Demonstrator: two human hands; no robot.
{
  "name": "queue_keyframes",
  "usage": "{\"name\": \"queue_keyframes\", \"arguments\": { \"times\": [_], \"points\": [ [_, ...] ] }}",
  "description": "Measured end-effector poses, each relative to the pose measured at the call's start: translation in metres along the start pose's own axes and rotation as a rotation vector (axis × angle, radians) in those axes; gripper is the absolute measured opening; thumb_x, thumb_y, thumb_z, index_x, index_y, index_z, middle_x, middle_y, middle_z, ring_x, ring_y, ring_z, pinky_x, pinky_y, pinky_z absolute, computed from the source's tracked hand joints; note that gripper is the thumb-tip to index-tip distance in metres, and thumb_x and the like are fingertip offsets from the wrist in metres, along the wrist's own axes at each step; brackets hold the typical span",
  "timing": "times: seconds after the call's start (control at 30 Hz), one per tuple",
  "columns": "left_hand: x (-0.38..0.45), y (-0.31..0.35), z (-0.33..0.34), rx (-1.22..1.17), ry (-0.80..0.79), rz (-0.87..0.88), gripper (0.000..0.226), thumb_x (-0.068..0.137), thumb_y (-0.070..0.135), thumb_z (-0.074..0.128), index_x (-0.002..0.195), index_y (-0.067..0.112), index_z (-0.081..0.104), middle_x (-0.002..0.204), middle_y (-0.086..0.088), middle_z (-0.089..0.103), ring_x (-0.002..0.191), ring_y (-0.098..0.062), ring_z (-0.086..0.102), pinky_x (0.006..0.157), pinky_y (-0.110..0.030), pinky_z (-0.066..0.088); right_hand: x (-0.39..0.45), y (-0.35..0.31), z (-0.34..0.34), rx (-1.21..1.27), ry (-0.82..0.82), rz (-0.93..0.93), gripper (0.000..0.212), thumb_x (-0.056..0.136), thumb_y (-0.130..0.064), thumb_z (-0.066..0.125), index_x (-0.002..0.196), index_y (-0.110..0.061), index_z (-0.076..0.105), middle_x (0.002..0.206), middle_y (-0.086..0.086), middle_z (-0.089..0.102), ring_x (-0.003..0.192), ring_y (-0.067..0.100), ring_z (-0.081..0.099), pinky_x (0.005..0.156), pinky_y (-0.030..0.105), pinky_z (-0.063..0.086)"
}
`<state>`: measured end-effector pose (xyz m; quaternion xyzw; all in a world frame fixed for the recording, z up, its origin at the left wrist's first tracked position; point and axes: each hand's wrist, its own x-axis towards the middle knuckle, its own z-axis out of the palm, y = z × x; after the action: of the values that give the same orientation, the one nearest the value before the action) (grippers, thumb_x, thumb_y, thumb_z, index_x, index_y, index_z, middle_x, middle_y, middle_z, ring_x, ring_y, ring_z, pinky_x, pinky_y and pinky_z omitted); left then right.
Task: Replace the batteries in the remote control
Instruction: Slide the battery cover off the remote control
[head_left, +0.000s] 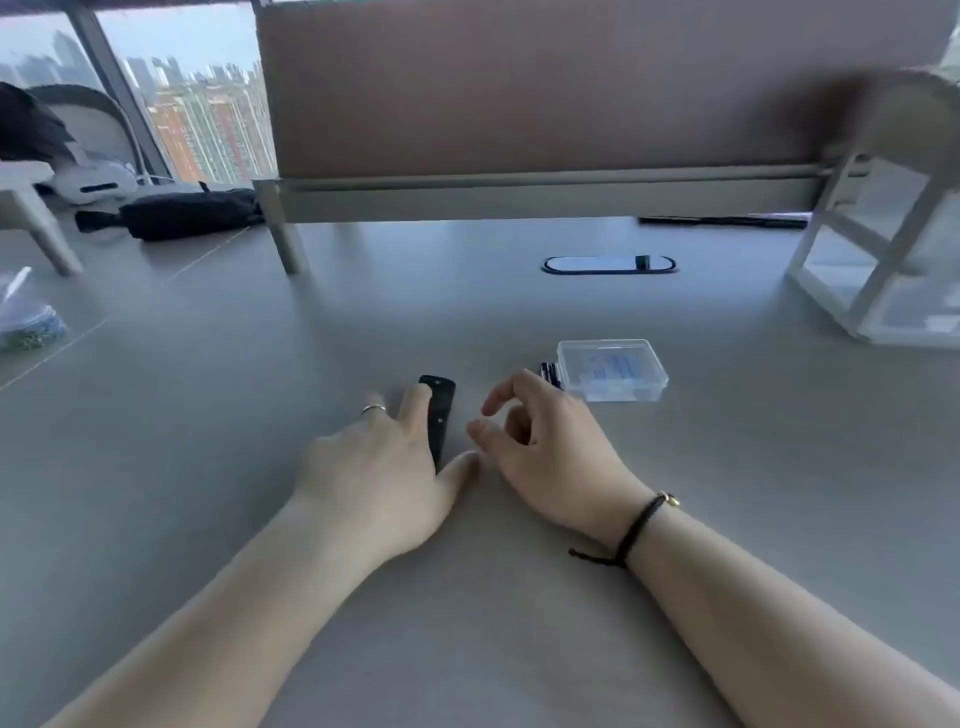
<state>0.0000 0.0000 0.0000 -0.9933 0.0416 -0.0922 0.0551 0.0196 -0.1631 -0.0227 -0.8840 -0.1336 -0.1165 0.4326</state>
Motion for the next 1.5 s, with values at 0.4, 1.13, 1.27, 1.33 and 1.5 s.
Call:
{"name": "queue_keyframes", "arguments": {
  "times": [0.4, 1.13, 1.27, 1.33, 1.5],
  "points": [
    [0.029, 0.021, 0.005, -1.425, 0.179, -0.104, 0.031, 0.103, 0.023, 0.044, 0.132, 0.017, 0.037, 0.075, -0.009, 0.063, 0.053, -0.009, 0.061, 0.051, -0.026, 0.051, -0.001, -0.003, -0.003, -0.036, 0.018, 0.038, 0.035, 0.086, -0.062, 0.054, 0.083, -0.028, 0.054, 0.048, -0.007, 0.050, 0.047, 0.006, 0.044, 0.056, 0.029, 0.032],
    [0.030, 0.025, 0.008, -1.911, -0.225, -0.091, 0.026, 0.100, 0.029, 0.052, 0.100, 0.005, 0.064, 0.077, -0.005, 0.061, 0.053, -0.015, 0.052, 0.038, -0.024, 0.031, 0.012, 0.004, -0.018, 0.510, -0.063, 0.106, 0.013, 0.094, -0.011, 0.059, 0.084, -0.008, 0.067, 0.060, 0.013, 0.053, 0.050, 0.016, 0.033, 0.046, 0.023, 0.026],
    [0.027, 0.027, 0.009, -1.821, -0.198, -0.044, 0.031, 0.103, 0.025, 0.048, 0.092, 0.001, 0.063, 0.073, -0.009, 0.064, 0.052, -0.016, 0.052, 0.038, -0.025, 0.034, 0.010, 0.002, -0.018, 0.516, -0.057, 0.115, 0.021, 0.096, -0.020, 0.059, 0.078, -0.010, 0.063, 0.056, 0.006, 0.053, 0.046, 0.011, 0.036, 0.045, 0.017, 0.029],
    [0.025, 0.027, 0.008, -1.805, -0.176, -0.022, 0.033, 0.103, 0.028, 0.046, 0.090, 0.001, 0.062, 0.071, -0.009, 0.064, 0.052, -0.018, 0.054, 0.038, -0.025, 0.035, 0.010, 0.002, -0.018, 0.481, -0.029, 0.121, 0.029, 0.095, -0.029, 0.061, 0.074, -0.009, 0.059, 0.052, -0.001, 0.053, 0.045, 0.009, 0.037, 0.045, 0.019, 0.030],
    [0.017, 0.028, 0.003, -1.678, -0.224, 0.063, 0.029, 0.102, 0.038, 0.045, 0.106, 0.014, 0.060, 0.074, -0.008, 0.069, 0.048, -0.024, 0.057, 0.034, -0.019, 0.029, 0.010, 0.001, -0.018, 0.500, 0.015, 0.154, 0.039, 0.093, -0.041, 0.061, 0.079, -0.005, 0.054, 0.050, -0.003, 0.054, 0.049, 0.014, 0.042, 0.050, 0.025, 0.033]
  ]
}}
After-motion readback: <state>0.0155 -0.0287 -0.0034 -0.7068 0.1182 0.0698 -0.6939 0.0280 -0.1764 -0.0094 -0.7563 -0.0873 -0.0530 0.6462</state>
